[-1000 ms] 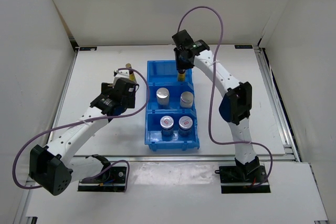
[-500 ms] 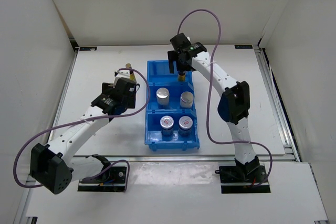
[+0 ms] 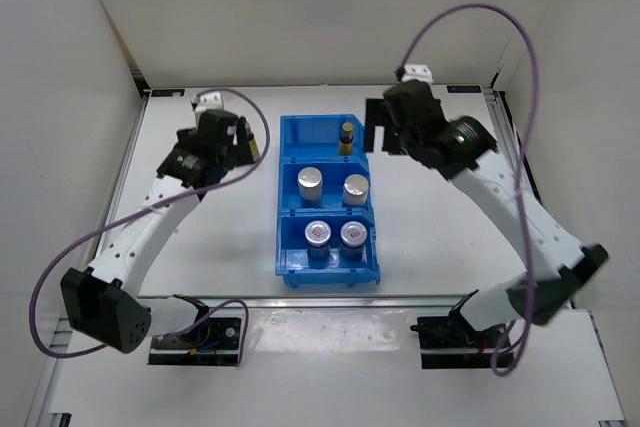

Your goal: Organize the condiment bottles

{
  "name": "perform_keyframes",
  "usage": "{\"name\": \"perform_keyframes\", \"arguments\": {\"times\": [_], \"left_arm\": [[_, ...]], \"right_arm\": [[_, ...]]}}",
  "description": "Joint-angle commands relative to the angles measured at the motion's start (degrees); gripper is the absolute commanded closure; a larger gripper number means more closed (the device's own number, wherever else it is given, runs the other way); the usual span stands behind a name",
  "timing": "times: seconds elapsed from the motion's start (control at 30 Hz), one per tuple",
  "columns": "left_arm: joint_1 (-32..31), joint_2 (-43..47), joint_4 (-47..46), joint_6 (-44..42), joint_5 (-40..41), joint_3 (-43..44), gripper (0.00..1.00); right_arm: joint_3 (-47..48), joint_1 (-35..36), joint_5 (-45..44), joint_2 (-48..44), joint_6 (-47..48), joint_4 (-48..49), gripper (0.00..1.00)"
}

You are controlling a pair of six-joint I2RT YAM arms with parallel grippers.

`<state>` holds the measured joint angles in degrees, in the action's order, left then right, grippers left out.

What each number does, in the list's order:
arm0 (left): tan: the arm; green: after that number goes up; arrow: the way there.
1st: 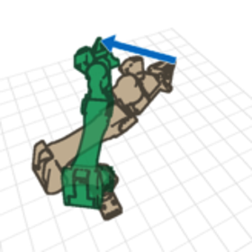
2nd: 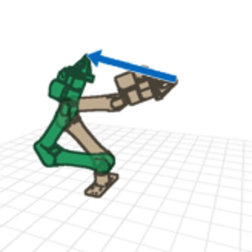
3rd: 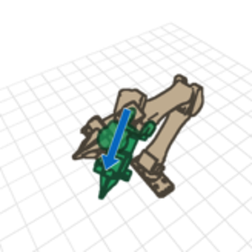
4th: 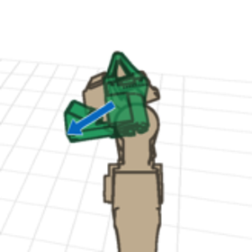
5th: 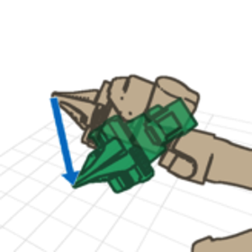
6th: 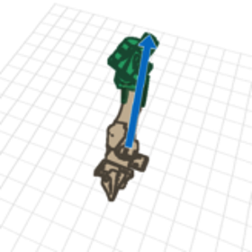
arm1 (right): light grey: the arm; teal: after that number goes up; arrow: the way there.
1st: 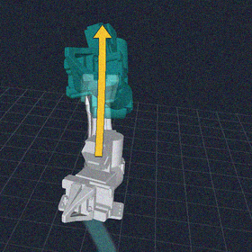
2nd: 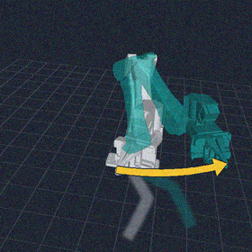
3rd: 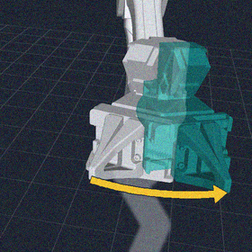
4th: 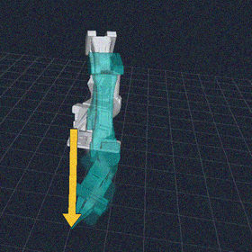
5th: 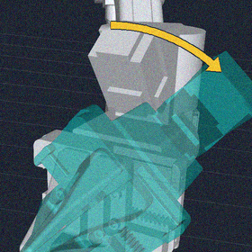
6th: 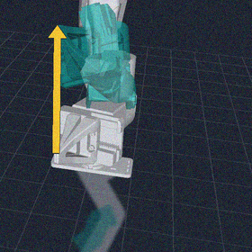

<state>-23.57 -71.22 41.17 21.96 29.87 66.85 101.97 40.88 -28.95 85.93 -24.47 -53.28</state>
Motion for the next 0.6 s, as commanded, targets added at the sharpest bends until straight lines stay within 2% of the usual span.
{"name": "perform_keyframes", "arguments": {"times": [0.0, 0.17, 0.23, 0.4, 0.57], "left_arm": [[3.3, -3.7, -1.9, 2.7, -6.0, 9.6, 0.01], [7.6, -10.8, -0.8, 2.0, -13.4, 23.0, 0.01], [9.2, -14.8, -0.3, 1.1, -15.7, 25.7, 0.01], [11.7, -25.3, 1.9, -2.5, -22.7, 34.6, 0.01], [12.2, -35.6, 3.9, -4.3, -22.7, 42.3, 0.01]], "right_arm": [[-10.7, 0.5, 3.1, -7.6, -5.6, -1.0, 0.00], [-17.9, 1.7, 5.5, -16.8, -8.2, -10.3, 0.00], [-20.5, 1.7, 5.5, -20.0, -8.8, -14.3, 0.00], [-26.3, 1.7, 5.5, -28.4, -10.1, -18.1, 0.00], [-28.4, 1.7, 7.6, -37.2, -10.6, -22.8, 0.00]]}}
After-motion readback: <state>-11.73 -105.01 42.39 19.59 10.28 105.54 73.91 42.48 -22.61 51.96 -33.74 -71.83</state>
